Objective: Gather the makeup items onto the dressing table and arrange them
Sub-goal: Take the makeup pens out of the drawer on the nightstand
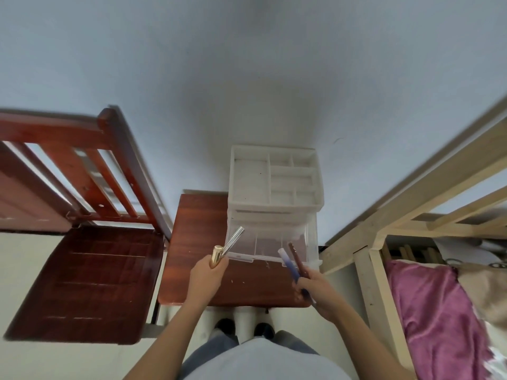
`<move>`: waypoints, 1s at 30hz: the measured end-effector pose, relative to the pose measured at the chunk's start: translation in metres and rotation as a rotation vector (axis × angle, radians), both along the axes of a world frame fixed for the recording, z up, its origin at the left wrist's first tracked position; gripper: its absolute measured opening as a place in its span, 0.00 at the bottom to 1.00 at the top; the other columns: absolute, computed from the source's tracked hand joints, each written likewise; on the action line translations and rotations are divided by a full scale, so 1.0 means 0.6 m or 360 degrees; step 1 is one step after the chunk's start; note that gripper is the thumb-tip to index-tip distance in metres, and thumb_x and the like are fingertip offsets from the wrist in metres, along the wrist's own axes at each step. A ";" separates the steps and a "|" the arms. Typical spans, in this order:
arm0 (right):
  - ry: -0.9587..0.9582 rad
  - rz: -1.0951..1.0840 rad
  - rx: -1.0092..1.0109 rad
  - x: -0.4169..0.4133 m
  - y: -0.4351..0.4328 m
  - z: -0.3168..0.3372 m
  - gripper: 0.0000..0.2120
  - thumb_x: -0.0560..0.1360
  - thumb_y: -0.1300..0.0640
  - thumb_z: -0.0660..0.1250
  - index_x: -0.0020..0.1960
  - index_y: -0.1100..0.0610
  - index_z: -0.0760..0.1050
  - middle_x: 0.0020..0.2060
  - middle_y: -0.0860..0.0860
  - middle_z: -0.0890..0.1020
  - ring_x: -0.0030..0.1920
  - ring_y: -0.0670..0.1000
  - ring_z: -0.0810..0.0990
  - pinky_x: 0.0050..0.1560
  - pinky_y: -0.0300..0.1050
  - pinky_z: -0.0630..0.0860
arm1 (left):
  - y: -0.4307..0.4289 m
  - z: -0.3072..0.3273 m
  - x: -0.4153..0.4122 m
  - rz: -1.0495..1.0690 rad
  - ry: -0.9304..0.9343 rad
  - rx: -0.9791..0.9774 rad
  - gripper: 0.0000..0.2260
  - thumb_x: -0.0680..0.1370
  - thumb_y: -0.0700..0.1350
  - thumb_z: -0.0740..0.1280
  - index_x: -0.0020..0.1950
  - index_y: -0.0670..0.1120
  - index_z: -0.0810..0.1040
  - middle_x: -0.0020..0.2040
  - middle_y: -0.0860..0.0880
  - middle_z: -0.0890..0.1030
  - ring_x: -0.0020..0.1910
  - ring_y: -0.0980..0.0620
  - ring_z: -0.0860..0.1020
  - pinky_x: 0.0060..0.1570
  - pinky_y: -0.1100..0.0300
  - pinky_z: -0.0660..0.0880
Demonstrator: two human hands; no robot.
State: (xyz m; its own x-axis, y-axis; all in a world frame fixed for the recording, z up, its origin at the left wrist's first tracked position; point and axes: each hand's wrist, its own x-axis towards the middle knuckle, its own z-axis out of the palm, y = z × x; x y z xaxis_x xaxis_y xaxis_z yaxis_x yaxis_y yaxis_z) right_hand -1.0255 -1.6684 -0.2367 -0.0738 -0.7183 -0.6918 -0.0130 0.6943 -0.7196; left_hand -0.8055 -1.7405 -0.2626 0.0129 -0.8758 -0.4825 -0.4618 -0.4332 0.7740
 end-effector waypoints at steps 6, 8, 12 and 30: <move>0.0300 -0.0018 -0.0133 0.012 -0.009 -0.006 0.06 0.75 0.63 0.62 0.41 0.56 0.70 0.27 0.52 0.70 0.28 0.47 0.70 0.32 0.37 0.71 | 0.002 -0.009 -0.014 0.0144 0.0182 -0.0038 0.09 0.75 0.44 0.64 0.36 0.43 0.71 0.30 0.45 0.72 0.26 0.50 0.70 0.32 0.55 0.68; 0.0389 -0.0026 -0.0184 0.009 -0.012 -0.010 0.06 0.75 0.64 0.62 0.41 0.56 0.69 0.27 0.52 0.70 0.28 0.48 0.70 0.31 0.38 0.71 | -0.001 -0.009 -0.020 0.0148 0.0181 -0.0074 0.09 0.75 0.44 0.64 0.37 0.40 0.73 0.30 0.44 0.73 0.27 0.50 0.70 0.32 0.56 0.68; 0.0496 -0.0041 -0.0236 0.005 -0.020 -0.017 0.07 0.75 0.64 0.61 0.40 0.55 0.68 0.28 0.52 0.73 0.28 0.48 0.71 0.32 0.38 0.71 | -0.010 -0.003 -0.032 0.0163 0.0191 -0.0109 0.09 0.76 0.42 0.62 0.37 0.40 0.71 0.30 0.45 0.71 0.26 0.52 0.68 0.28 0.61 0.66; 0.0754 0.0062 -0.0416 -0.037 -0.109 -0.008 0.10 0.74 0.61 0.63 0.55 0.58 0.70 0.43 0.53 0.75 0.40 0.47 0.74 0.42 0.37 0.71 | -0.062 0.009 -0.078 0.0142 0.0566 -0.0103 0.05 0.77 0.43 0.63 0.42 0.48 0.75 0.26 0.49 0.71 0.19 0.59 0.65 0.21 0.65 0.64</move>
State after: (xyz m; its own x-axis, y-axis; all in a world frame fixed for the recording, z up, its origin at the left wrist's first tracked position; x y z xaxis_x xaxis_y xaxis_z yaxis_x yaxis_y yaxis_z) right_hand -1.0479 -1.7338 -0.2415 -0.3038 -0.8704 -0.3874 -0.4000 0.4856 -0.7773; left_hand -0.8525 -1.7780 -0.2573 -0.0680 -0.9077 -0.4141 -0.1221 -0.4044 0.9064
